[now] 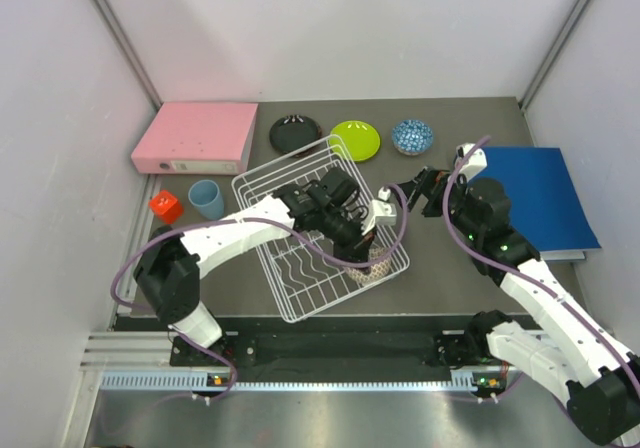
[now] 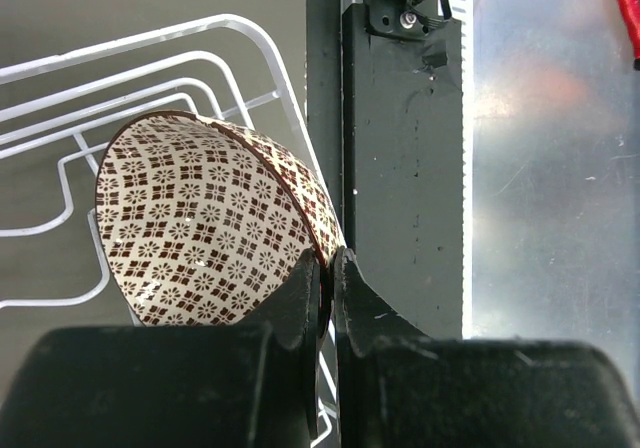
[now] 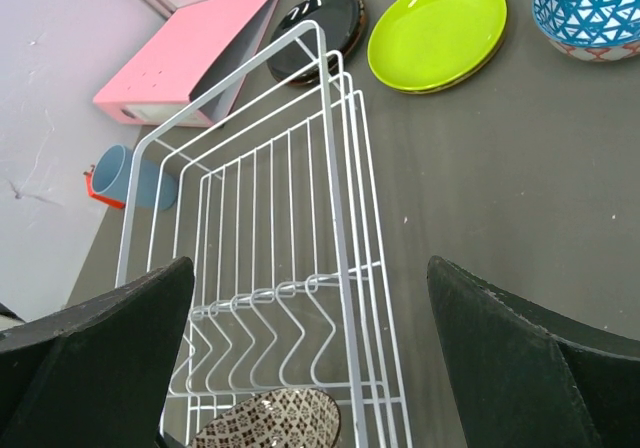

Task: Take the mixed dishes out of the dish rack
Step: Pick up the bowl from the dish rack.

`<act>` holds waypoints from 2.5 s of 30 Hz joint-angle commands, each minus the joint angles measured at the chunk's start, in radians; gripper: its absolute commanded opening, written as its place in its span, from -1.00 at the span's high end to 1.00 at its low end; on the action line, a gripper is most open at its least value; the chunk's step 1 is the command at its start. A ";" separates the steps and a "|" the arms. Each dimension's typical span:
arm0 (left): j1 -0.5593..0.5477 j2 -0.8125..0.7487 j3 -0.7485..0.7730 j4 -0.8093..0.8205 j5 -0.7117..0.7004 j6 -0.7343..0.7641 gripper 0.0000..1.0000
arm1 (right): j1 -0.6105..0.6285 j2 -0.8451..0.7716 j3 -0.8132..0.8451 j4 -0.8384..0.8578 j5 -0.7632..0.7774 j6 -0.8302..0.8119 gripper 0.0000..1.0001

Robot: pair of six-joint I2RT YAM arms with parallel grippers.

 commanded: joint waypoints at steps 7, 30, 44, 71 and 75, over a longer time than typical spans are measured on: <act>0.149 -0.046 -0.060 0.426 0.291 -0.184 1.00 | 0.009 -0.031 -0.014 0.030 -0.012 0.006 -0.99; 0.187 0.055 -0.180 0.809 0.459 -0.528 1.00 | 0.009 -0.020 -0.036 0.039 -0.010 0.005 -0.99; 0.290 -0.051 -0.063 0.691 0.377 -0.443 1.00 | 0.009 -0.036 -0.026 0.026 -0.003 0.005 -0.99; -0.235 -0.138 0.021 0.289 -1.133 0.460 1.00 | 0.022 0.256 0.573 -0.606 0.241 -0.057 -0.90; -0.250 -0.126 0.030 0.302 -1.105 0.454 1.00 | 0.056 0.287 0.584 -0.620 0.189 -0.101 -0.68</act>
